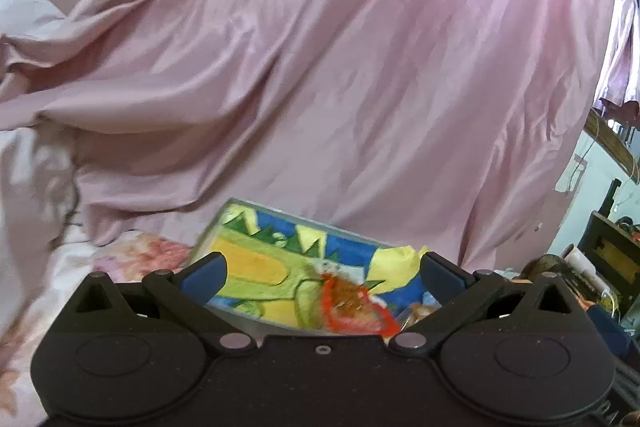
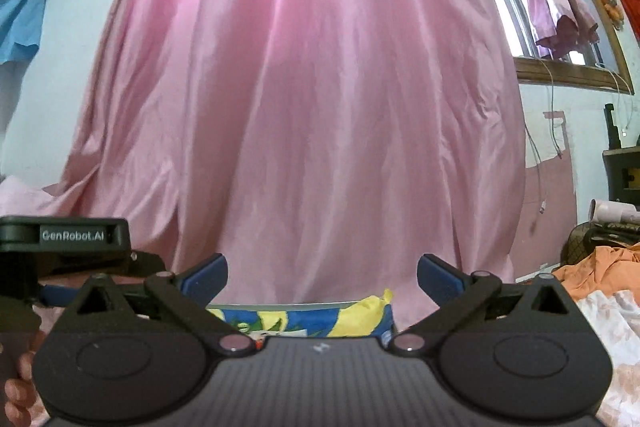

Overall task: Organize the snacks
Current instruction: 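Withdraw both tools from the tray toward the remaining snacks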

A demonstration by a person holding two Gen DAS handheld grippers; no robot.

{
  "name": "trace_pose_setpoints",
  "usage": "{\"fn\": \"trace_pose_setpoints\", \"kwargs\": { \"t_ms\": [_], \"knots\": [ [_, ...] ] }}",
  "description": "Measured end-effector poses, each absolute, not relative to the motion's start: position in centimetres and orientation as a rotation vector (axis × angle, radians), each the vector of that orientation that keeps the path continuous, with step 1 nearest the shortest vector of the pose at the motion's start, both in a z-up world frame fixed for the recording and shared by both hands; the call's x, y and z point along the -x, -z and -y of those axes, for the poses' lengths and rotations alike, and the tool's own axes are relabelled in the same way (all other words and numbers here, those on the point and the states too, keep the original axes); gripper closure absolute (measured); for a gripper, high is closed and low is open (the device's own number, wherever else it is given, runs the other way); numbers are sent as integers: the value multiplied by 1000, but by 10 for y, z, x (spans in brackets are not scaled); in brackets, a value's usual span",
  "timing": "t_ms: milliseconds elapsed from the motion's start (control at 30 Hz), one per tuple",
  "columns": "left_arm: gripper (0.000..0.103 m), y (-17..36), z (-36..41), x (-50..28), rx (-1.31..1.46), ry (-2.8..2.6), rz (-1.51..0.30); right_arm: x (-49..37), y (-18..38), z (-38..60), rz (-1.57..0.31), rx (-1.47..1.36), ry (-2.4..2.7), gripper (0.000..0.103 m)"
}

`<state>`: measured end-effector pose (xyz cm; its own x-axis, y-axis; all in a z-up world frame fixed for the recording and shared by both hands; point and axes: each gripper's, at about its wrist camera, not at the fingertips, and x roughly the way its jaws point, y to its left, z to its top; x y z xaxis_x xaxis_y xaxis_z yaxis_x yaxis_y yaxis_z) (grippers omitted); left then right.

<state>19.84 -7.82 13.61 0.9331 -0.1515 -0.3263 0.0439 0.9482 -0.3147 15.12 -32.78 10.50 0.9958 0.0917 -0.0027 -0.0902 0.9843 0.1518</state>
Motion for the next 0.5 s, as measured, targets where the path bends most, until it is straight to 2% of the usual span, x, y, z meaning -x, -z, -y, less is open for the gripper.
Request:
{"fn": "trace_pose_setpoints", "kwargs": {
  "t_ms": [500],
  "knots": [
    [1, -106, -12, -112, 277, -5, -394, -93, -96, 287, -75, -135, -140, 0]
  ]
}}
